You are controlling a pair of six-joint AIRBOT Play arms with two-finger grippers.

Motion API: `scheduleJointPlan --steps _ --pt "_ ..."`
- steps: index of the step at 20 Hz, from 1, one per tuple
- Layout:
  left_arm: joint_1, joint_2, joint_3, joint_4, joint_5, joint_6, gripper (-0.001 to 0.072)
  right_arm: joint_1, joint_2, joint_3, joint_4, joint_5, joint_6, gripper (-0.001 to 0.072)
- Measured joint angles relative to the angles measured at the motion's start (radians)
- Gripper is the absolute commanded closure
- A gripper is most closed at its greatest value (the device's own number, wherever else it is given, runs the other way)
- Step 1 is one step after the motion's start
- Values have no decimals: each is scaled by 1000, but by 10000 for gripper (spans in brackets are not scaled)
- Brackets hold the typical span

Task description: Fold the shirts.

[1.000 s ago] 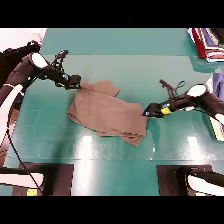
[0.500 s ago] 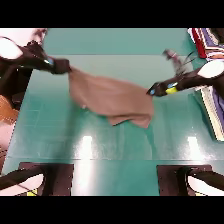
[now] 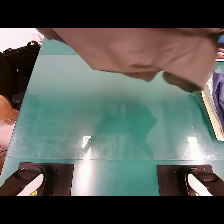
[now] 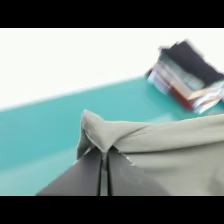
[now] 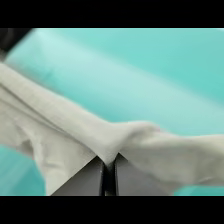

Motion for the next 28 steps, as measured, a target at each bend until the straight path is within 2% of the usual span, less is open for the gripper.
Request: scheduleJointPlan --steps 4,8,11,15,16,17,18,22,28 --pt "0 -23 42 -21 -63 1 680 -32 -6 32 -7 100 62 696" --pt "1 -107 -60 -16 -225 1 680 50 -57 -160 -32 193 116 696" --pt "2 -159 -257 -5 -300 2 680 188 -72 -423 -50 128 154 695" --pt "2 -192 -565 76 -227 3 680 364 -77 -741 -55 -82 200 694" --pt "2 -197 -626 96 -191 3 680 394 -78 -792 -56 -121 204 629" --pt "2 -201 -682 113 -158 3 680 418 -78 -834 -56 -163 209 388" --pt "2 -203 -719 127 -128 3 679 432 -78 -860 -60 -188 211 251" --pt "2 -208 -795 154 -57 3 679 430 -78 -854 -61 -207 217 251" --pt "2 -209 -819 166 -31 3 679 279 -78 -678 -63 -64 155 263"
